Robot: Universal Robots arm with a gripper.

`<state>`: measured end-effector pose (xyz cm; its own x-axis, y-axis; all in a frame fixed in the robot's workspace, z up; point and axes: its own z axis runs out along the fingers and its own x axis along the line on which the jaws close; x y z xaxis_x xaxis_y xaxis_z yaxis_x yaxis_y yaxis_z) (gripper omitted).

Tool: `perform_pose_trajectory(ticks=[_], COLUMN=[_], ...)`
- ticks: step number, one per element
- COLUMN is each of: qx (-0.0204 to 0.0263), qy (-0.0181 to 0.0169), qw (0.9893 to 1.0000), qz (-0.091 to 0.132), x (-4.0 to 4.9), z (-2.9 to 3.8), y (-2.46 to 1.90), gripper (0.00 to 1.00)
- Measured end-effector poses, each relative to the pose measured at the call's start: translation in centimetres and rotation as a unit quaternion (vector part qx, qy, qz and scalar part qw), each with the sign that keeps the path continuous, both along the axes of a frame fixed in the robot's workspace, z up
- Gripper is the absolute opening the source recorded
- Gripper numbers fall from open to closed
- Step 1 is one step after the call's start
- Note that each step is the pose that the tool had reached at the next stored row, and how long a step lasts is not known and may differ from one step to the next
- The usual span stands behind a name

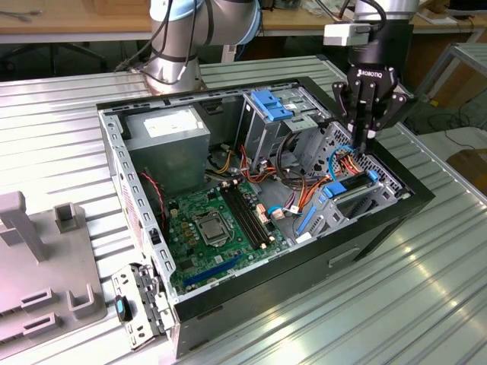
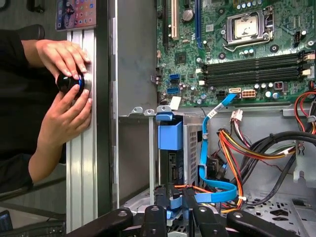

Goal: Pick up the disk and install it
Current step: 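Insert the second disk wire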

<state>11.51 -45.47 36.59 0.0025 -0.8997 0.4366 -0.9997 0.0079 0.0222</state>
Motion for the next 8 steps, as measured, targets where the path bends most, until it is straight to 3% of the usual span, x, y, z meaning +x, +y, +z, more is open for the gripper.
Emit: perform_pose_trajectory(ticks=[4, 6, 8], qx=[0.0008, 0.0012, 0.0011], qy=[0.0072, 0.0131, 0.0132], qw=[1.0000, 0.9999, 0.9999], qz=[0.000, 0.000, 0.000], x=[0.01, 0.01, 0.01], z=[-0.22, -0.42, -0.42], y=[0.00, 0.00, 0.00], gripper=[0.27, 0.27, 0.27])
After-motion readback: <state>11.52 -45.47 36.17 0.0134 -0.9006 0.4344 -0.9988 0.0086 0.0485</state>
